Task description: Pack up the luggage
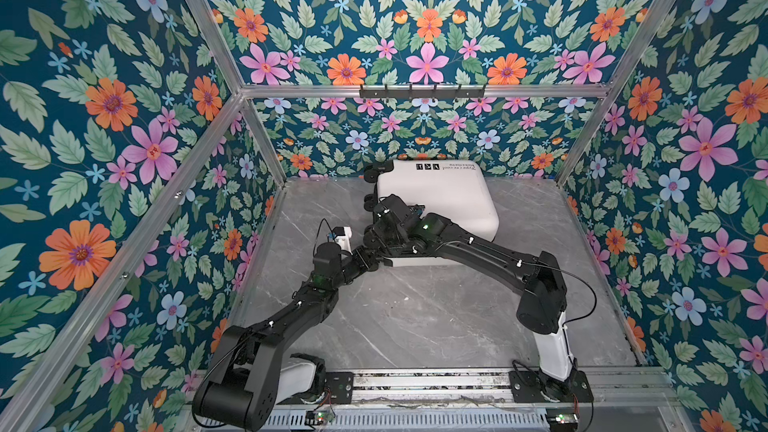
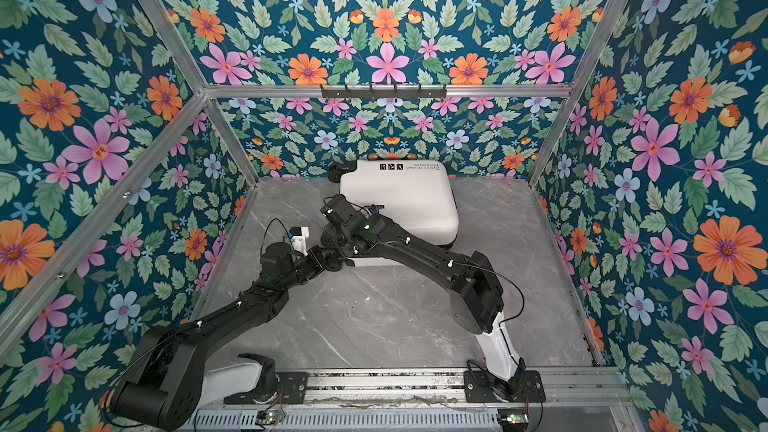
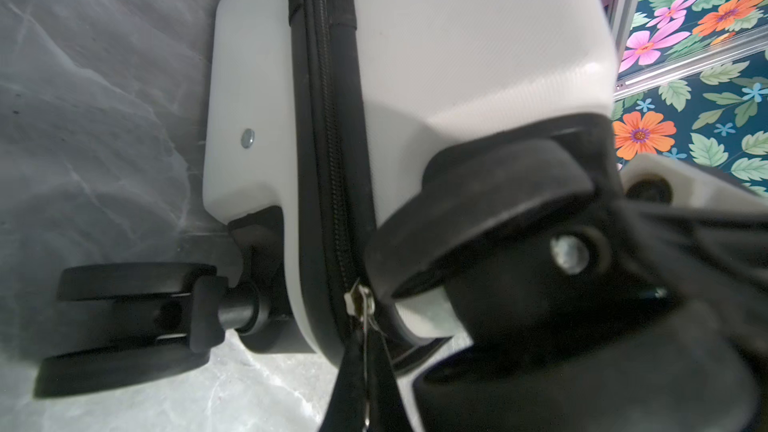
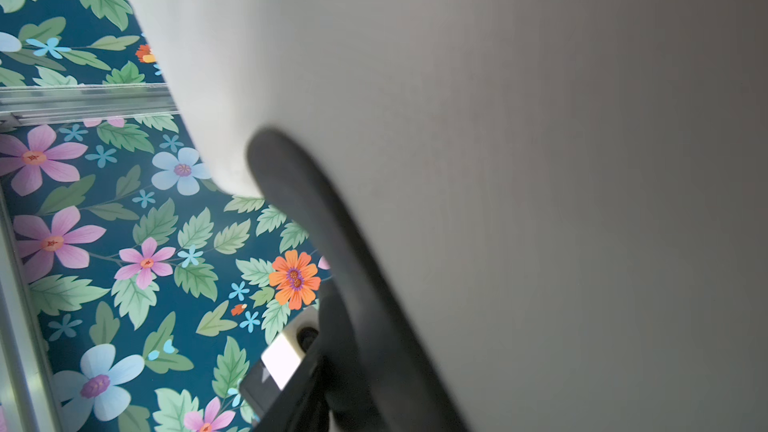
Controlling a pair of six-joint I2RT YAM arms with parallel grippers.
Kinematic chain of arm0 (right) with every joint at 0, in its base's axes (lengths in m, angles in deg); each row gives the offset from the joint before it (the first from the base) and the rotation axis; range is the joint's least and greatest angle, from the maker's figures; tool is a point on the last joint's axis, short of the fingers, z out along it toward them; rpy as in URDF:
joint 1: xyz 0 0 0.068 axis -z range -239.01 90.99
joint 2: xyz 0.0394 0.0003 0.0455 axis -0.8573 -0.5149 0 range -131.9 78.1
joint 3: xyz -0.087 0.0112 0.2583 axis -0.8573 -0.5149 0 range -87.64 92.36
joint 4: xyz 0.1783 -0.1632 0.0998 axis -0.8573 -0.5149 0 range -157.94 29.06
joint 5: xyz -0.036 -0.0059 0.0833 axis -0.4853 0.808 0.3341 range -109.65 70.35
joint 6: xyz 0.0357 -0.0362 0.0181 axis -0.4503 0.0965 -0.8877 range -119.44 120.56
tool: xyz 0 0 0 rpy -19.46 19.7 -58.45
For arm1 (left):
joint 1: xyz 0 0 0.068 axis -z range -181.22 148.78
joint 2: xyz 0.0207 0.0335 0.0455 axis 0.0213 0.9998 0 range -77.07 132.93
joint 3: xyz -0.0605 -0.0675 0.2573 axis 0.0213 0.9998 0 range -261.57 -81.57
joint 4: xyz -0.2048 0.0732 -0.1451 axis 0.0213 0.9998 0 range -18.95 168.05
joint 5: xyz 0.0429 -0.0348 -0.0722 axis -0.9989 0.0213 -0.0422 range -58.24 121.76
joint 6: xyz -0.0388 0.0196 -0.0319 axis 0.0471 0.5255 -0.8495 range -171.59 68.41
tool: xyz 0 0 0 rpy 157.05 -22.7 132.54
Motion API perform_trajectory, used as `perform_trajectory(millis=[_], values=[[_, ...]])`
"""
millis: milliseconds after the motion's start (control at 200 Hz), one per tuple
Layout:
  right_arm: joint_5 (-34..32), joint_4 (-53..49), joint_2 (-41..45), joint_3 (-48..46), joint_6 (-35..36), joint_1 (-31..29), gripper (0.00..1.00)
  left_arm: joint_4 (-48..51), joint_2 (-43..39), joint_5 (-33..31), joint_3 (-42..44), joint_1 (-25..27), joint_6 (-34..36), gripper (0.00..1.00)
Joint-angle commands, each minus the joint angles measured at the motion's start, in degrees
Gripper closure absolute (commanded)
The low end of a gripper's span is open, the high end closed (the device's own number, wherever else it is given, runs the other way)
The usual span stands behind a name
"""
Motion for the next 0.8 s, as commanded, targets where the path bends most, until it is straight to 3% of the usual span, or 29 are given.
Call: perform_trajectory(millis=[0, 370, 705, 780, 795], values=[[-0.54, 7.45, -2.67, 2.94, -5.9, 1.67, 1.0, -0.96, -2.13, 10.1, 0.52, 0.37, 1.69, 1.0], [0.81, 1.25, -14.43, 21.5, -6.24, -0.17, 1.0, -0.44, -6.69, 6.28, 0.48, 0.87, 0.03, 1.0], [2.0, 3.1, -15.06, 22.06, -6.27, -1.08, 1.0, -0.19, -4.16, 3.32, -2.67, 2.75, 0.42, 1.0], [3.07, 3.94, -13.99, 21.45, -5.51, -0.8, 1.0, 8.08, -6.95, -0.16, -3.97, 2.4, 3.91, 1.0], [3.15, 3.85, -13.73, 21.53, -5.3, -0.72, 0.96, 10.29, -7.68, -1.07, -4.36, 2.41, 4.82, 1.0]])
